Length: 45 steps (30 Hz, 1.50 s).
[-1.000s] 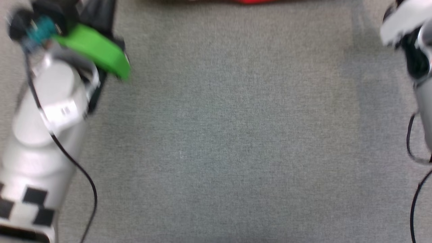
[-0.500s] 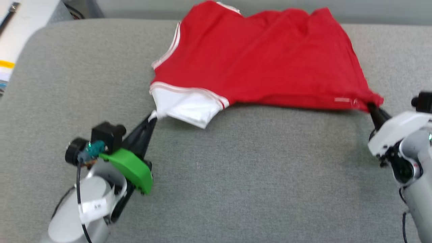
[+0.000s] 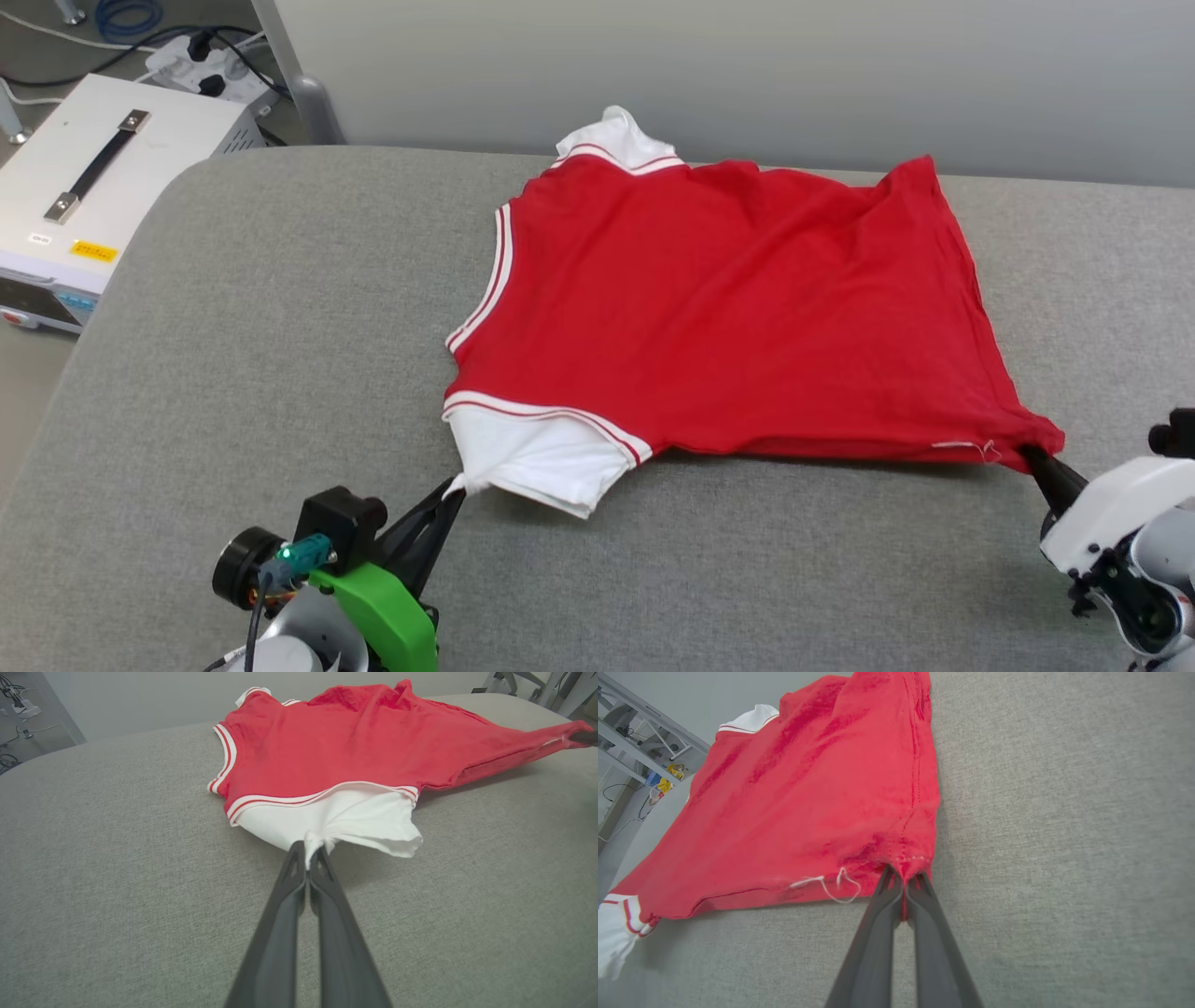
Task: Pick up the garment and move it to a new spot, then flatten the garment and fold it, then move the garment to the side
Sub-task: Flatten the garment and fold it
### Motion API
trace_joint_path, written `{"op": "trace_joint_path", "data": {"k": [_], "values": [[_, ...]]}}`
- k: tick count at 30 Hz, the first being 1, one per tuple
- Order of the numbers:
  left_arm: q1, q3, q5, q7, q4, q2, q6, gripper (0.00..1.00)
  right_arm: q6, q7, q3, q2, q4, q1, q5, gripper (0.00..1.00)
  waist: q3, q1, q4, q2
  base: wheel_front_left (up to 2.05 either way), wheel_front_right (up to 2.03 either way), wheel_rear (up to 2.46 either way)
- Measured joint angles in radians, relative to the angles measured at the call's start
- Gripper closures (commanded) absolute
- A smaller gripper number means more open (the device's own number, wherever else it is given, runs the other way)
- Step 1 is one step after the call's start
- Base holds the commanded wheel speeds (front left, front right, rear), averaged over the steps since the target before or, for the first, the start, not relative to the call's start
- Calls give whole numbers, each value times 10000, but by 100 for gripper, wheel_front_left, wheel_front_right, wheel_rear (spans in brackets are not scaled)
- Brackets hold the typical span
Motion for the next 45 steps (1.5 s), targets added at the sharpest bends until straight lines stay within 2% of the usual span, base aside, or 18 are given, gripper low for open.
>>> {"op": "trace_joint_path", "data": {"k": [11, 18, 25, 36, 45], "values": [[1249, -276, -136, 435, -1124, 493, 301, 100, 0, 949, -1281, -19, -2134, 2486, -222, 100, -766, 0, -15, 0, 0, 0, 0], [2236, -863, -571, 1179, -1958, 1122, 27, 100, 0, 2157, -1875, 267, -3883, 4114, -704, 100, -914, 0, 25, 0, 0, 0, 0], [2762, -1202, -1108, 1728, -2558, 1505, -178, 100, 0, 3336, -2589, 658, -5398, 5194, -993, 100, -813, 0, 56, 0, 0, 0, 0], [1843, -148, -1057, 844, -3035, 1406, 253, 100, 0, 3977, -3678, 1085, -6725, 5048, -1266, 100, -462, 1, 43, 0, 0, 0, 0], [241, 138, -974, 857, -2472, 859, 397, 100, 0, 4289, -3599, 1007, -6773, 3786, -1628, 100, 307, 1, -84, 0, 0, 0, 0]]}}
